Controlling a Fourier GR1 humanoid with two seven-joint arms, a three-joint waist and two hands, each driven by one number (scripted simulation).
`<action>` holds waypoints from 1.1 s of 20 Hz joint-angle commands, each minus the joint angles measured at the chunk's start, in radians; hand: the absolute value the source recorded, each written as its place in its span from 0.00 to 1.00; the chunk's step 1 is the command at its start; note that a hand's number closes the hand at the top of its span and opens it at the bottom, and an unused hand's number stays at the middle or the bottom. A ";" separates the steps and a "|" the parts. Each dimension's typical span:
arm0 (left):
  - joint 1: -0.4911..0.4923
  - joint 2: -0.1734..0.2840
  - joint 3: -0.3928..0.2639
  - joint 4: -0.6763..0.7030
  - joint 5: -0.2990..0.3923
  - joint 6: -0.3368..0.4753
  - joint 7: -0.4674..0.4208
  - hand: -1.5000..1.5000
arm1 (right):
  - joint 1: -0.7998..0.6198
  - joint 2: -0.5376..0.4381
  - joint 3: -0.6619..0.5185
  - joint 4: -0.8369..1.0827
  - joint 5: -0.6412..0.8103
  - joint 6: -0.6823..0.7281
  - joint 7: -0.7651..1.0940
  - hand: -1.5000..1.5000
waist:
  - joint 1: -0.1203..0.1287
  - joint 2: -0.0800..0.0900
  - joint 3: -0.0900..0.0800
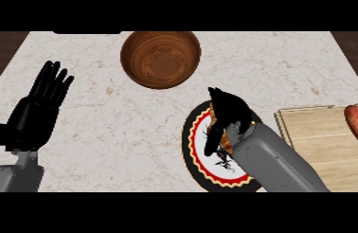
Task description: Pick the croissant from the plate and place it in the bowl
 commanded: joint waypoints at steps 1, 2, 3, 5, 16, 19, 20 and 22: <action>0.042 -0.003 -0.005 -0.093 -0.011 0.016 0.045 0.50 | 0.032 -0.009 -0.012 0.048 0.024 0.057 0.047 0.00 | 0.005 -0.001 0.000; 0.056 -0.003 0.004 -0.091 -0.003 -0.014 0.025 0.50 | -0.008 0.062 -0.010 0.102 0.059 0.017 0.079 0.00 | 0.009 0.000 0.000; 0.044 -0.031 -0.001 -0.028 -0.042 0.003 -0.011 0.50 | 0.022 0.013 -0.039 0.028 0.030 0.079 0.074 0.00 | -0.001 0.000 0.000; 0.068 -0.040 0.007 -0.014 -0.034 -0.034 -0.051 0.50 | 0.028 0.034 -0.040 0.071 0.044 0.072 0.056 0.00 | 0.002 0.001 0.000; 0.080 0.000 0.066 -0.095 0.000 -0.068 0.057 0.50 | -0.015 0.051 -0.016 0.165 0.129 0.169 -0.057 1.00 | 0.011 -0.001 0.000; 0.044 -0.037 0.059 -0.073 -0.023 -0.057 0.038 0.50 | -0.044 0.066 -0.023 0.279 0.185 0.150 -0.143 1.00 | 0.008 0.002 0.000; 0.027 -0.069 0.034 -0.024 -0.074 -0.030 0.013 0.50 | -0.040 0.104 -0.009 0.204 0.188 0.186 -0.070 1.00 | 0.001 0.001 0.000; 0.027 -0.066 0.050 0.017 -0.073 -0.073 -0.015 0.50 | -0.004 0.099 -0.006 0.215 0.227 0.172 -0.118 1.00 | 0.000 0.001 0.000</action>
